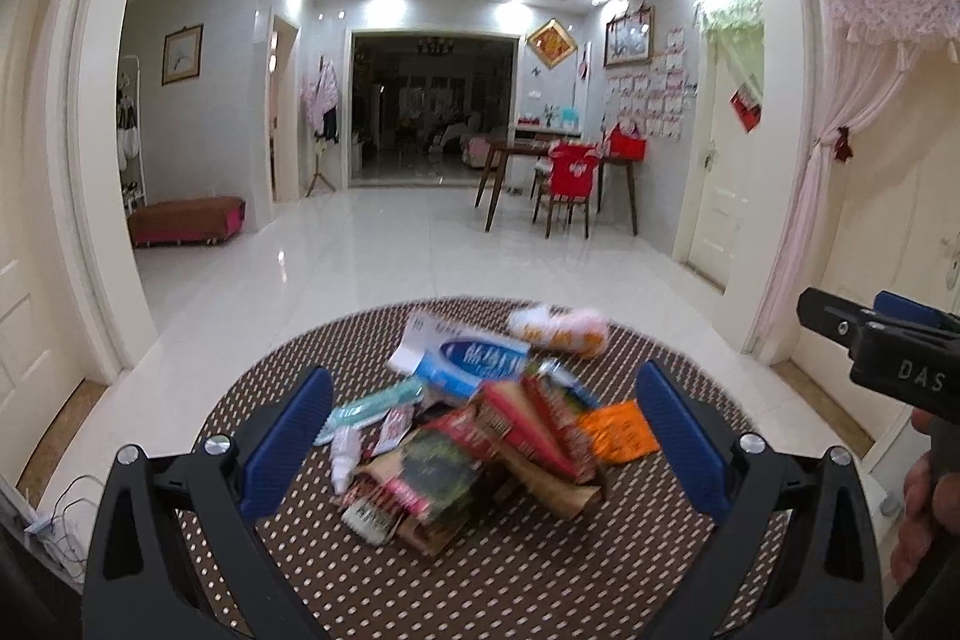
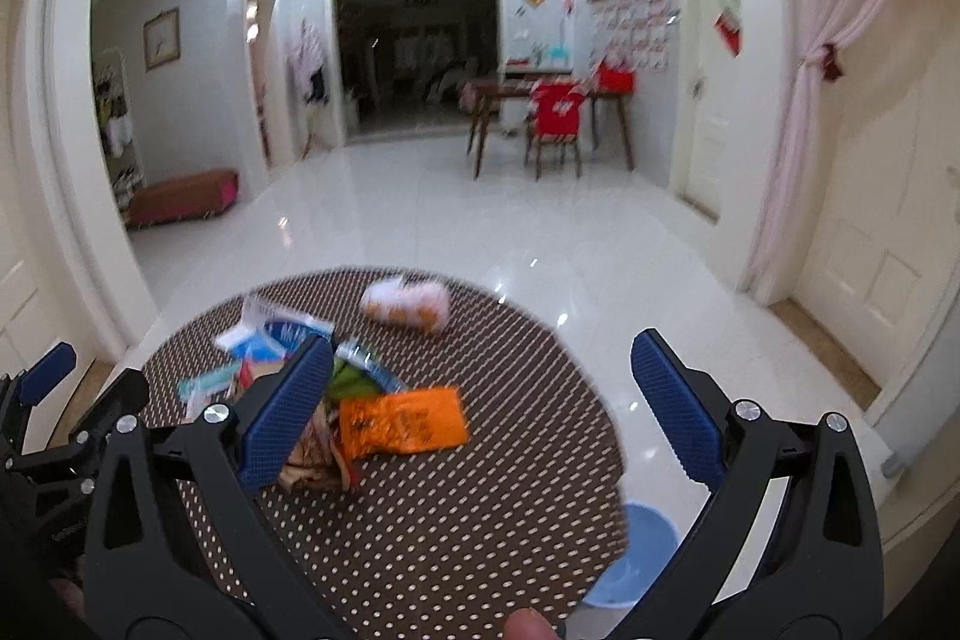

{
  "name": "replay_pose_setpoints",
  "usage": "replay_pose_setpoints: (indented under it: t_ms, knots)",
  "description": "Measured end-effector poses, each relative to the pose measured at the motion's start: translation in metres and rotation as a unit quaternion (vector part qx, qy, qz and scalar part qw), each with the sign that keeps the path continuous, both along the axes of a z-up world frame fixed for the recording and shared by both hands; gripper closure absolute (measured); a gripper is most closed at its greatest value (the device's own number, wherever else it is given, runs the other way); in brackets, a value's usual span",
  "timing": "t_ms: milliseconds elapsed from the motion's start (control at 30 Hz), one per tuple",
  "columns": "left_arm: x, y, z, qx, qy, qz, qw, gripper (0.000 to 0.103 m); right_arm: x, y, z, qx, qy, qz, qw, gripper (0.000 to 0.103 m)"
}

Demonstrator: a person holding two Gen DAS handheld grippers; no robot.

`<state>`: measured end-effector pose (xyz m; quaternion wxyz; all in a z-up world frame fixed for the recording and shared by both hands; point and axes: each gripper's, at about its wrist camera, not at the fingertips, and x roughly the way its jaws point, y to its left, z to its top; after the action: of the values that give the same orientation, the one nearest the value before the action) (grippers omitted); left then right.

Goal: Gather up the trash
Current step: 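Grasp the brown paper bag with the right tool while the left tool grasps the white bottle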

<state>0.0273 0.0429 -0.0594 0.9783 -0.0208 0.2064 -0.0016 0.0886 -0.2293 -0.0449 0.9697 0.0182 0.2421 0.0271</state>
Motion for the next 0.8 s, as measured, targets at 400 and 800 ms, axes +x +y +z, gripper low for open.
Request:
replay_pose_setpoints:
  t_ms: [400,800]
  knots:
    - [0.01,0.04,-0.054,0.007,0.073,0.037,0.9966,0.004,0.056,0.071,-0.078,0.008,0.121,0.134,0.983,0.005]
    - [0.022,0.057,-0.078,0.014,0.103,0.042,0.9937,0.004,0.096,0.117,-0.116,0.046,0.174,0.235,0.955,0.047]
